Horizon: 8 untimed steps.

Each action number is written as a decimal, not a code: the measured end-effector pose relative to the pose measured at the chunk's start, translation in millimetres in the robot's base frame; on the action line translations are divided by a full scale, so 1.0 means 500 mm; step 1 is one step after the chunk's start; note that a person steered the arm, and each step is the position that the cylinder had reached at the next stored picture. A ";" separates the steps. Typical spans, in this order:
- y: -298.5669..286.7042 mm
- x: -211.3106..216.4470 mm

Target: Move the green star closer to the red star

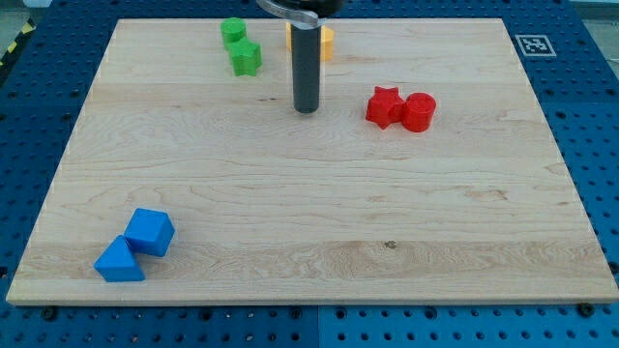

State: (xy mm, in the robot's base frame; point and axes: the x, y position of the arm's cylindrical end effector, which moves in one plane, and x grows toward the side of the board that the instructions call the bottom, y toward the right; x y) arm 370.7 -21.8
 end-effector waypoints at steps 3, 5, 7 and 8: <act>-0.275 -0.172; -0.205 -0.185; -0.168 -0.185; -0.103 -0.185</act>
State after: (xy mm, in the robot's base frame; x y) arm 278.2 -73.4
